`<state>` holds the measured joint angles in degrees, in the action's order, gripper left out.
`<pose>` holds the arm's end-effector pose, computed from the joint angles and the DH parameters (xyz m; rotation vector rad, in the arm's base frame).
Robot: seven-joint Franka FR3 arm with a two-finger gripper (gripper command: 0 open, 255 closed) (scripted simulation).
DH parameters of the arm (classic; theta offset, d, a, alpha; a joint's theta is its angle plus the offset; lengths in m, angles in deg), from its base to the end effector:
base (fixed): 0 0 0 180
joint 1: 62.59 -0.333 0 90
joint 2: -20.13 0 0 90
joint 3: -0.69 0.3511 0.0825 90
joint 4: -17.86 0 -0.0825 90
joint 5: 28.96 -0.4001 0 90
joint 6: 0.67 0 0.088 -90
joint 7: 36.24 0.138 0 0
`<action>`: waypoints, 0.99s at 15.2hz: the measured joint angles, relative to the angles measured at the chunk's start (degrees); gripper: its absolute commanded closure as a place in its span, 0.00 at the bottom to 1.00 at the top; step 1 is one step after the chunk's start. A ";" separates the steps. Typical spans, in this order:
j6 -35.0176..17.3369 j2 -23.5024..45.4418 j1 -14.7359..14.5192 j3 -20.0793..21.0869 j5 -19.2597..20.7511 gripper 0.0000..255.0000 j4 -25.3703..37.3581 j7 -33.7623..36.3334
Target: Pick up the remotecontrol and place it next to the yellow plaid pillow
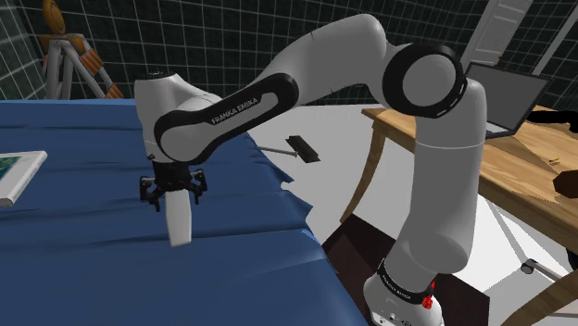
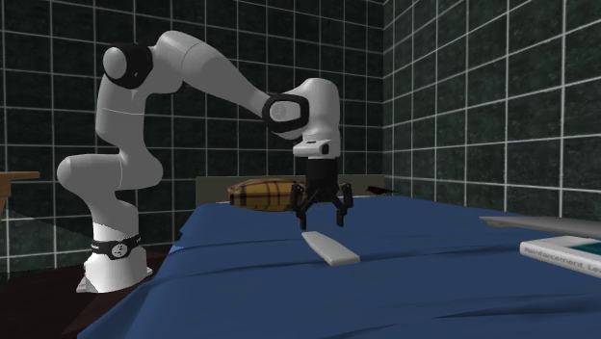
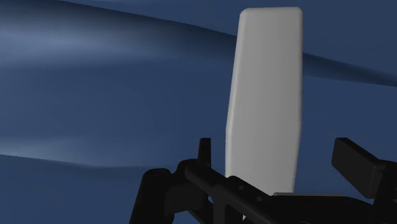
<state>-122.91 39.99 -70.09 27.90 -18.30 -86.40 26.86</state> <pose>0.5593 0.3467 0.3604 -3.0653 0.6559 -0.0131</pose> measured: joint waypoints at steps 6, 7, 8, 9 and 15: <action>-3.24 3.10 -0.83 -0.81 1.79 0.00 -0.46 1.37; -3.72 3.35 -0.85 -0.91 1.95 0.00 -0.73 1.44; -3.93 3.50 -0.84 -0.97 2.04 0.00 -0.82 1.45; -4.07 3.57 -0.84 -0.99 2.08 0.00 -0.88 1.46; -4.22 3.60 -0.86 -1.01 2.13 1.00 -0.95 1.50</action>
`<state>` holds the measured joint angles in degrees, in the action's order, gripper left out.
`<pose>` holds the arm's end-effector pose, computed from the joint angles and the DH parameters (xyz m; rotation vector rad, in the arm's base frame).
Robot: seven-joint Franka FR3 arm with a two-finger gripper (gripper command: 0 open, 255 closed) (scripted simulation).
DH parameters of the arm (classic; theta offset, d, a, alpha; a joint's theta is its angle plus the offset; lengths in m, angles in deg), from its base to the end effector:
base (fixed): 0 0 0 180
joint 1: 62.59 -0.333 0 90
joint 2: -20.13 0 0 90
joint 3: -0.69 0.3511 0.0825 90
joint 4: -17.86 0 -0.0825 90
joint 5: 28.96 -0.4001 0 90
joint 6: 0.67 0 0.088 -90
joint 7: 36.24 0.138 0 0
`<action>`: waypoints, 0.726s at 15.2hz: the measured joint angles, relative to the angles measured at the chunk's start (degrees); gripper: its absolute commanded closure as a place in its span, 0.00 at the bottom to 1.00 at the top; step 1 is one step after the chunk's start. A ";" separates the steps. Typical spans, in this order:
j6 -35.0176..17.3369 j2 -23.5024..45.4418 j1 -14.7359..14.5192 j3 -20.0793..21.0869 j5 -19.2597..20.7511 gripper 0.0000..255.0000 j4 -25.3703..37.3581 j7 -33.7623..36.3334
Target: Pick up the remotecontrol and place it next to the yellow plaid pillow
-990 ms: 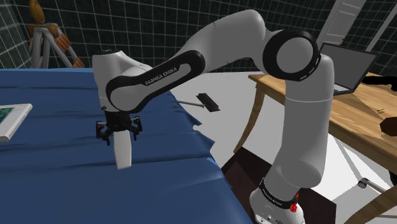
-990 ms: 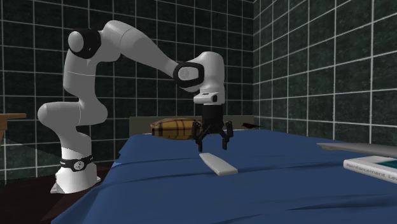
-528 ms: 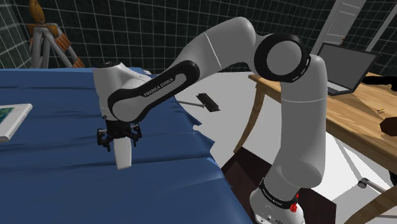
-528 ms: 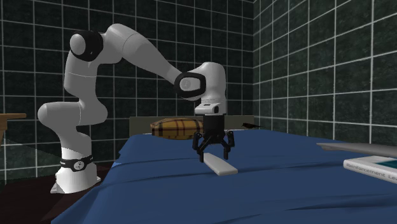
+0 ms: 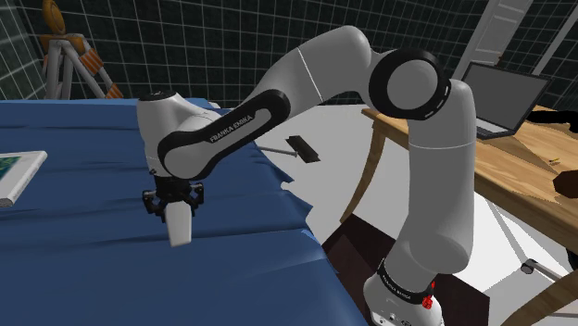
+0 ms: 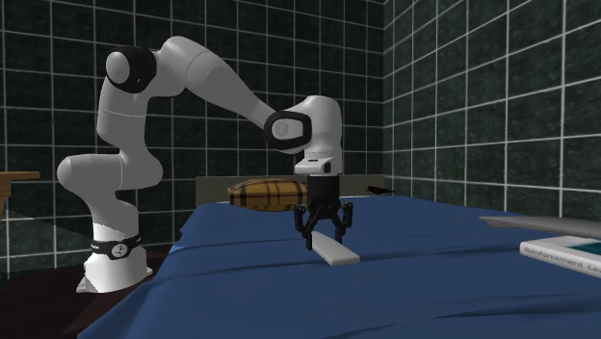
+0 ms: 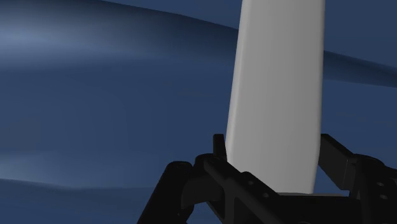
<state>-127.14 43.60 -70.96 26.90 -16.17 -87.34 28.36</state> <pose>0.5647 0.3493 0.3197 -3.0643 0.6615 -0.0153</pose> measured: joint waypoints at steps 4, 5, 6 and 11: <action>0.01 0.03 0.00 -0.01 0.00 1.00 -0.01 0.00; 0.01 0.03 0.00 -0.01 0.00 1.00 -0.01 0.00; 0.01 0.03 0.00 -0.01 0.00 1.00 0.00 0.01; 0.72 -0.58 0.11 0.18 -0.35 1.00 0.15 -0.16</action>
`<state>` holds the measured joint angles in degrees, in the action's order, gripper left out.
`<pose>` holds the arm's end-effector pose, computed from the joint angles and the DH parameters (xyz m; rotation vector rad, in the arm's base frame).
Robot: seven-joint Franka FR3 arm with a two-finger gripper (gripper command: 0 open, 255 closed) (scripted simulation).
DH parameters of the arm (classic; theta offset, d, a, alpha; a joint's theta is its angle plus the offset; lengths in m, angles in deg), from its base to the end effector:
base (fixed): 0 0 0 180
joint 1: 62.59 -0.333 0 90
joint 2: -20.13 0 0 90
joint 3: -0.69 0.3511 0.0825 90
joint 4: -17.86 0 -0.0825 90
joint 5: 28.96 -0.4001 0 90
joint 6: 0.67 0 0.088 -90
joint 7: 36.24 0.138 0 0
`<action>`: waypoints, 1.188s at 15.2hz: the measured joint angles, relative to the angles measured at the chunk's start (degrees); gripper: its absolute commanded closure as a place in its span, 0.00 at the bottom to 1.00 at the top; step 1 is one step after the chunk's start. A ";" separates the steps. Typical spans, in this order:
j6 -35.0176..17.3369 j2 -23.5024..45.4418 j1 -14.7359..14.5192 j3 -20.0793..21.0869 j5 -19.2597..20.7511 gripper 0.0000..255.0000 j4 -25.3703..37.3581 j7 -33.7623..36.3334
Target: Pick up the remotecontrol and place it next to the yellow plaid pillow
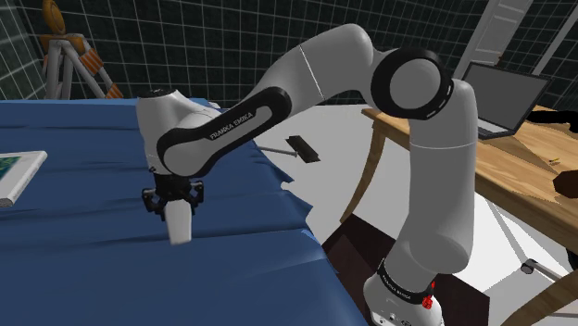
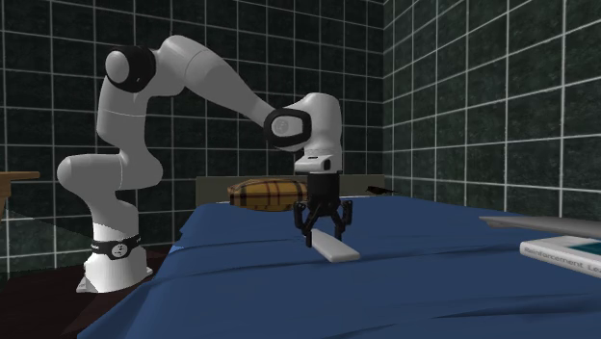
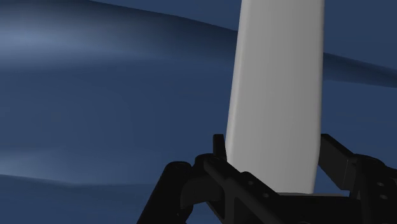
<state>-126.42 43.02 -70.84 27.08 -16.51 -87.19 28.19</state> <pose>0.5638 0.3492 0.3262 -3.0647 0.6619 -0.0144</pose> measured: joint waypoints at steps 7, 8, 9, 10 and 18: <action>4.21 -2.36 0.49 0.69 -1.50 1.00 2.12 -1.04; 4.83 -2.61 0.54 0.76 -1.67 1.00 2.54 -1.18; 5.37 -3.00 0.63 0.85 -1.89 1.00 2.70 -1.31; 6.07 -3.31 0.67 0.94 -2.09 1.00 3.14 -1.44; 11.48 -5.64 0.97 1.51 -3.53 1.00 6.50 -2.37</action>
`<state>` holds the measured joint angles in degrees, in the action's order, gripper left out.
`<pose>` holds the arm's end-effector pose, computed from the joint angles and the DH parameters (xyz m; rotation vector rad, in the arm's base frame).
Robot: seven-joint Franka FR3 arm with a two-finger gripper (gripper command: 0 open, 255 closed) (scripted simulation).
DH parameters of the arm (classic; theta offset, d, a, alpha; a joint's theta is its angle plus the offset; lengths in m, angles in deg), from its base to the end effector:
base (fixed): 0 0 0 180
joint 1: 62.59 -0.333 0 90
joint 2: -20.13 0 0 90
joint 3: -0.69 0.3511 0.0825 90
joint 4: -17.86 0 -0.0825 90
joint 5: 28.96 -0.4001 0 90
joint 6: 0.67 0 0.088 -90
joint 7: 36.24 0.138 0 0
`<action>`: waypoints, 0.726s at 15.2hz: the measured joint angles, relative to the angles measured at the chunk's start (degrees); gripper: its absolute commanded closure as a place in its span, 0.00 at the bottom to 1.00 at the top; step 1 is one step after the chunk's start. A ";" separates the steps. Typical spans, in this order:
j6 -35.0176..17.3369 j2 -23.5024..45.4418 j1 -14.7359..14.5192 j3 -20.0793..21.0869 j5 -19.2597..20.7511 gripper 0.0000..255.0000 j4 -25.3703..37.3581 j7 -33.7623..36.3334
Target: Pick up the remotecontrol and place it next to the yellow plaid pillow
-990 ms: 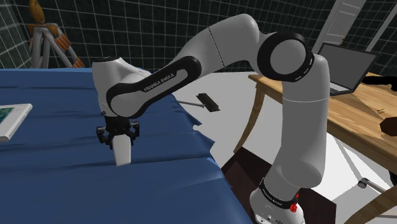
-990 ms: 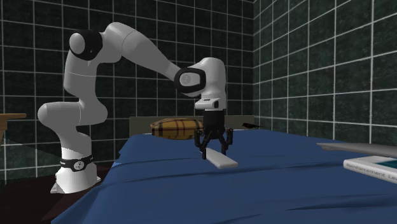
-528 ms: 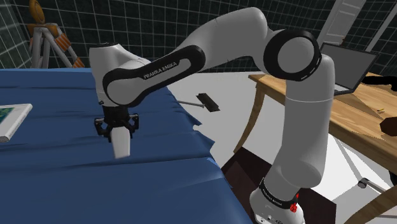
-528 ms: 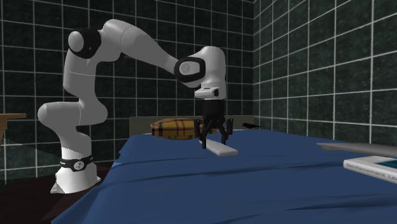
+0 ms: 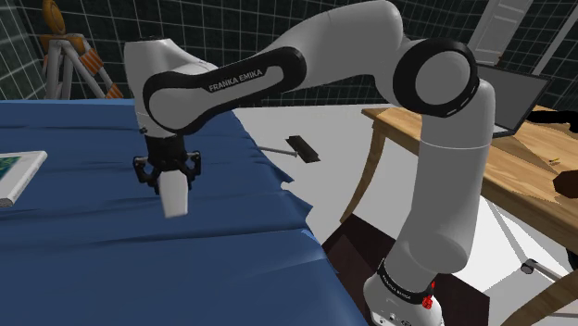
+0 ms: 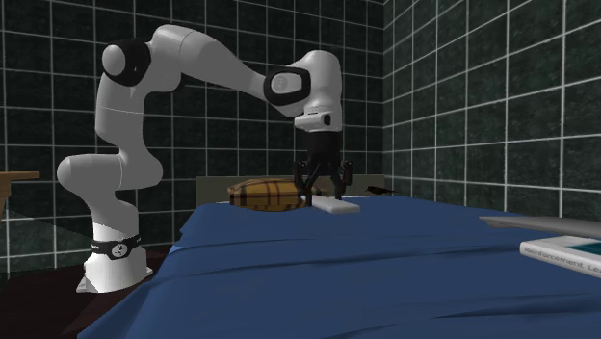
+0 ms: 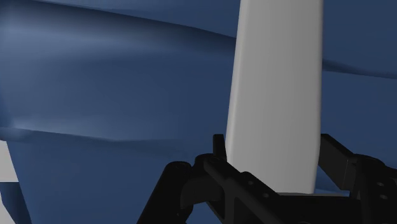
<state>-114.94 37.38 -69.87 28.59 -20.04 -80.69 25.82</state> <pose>0.5624 0.3485 0.4238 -3.0649 0.6614 -0.0149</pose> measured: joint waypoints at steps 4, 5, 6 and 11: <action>2.70 -0.62 -0.03 0.19 -0.43 1.00 2.15 -0.24; 3.49 -0.95 -0.01 0.26 -0.62 1.00 2.65 -0.32; 4.36 -0.86 -0.09 0.29 -0.61 1.00 3.62 -0.36; 8.02 -1.61 -0.04 0.43 -1.10 1.00 6.64 -0.83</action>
<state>-106.92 35.78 -69.91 29.02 -21.14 -74.06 25.00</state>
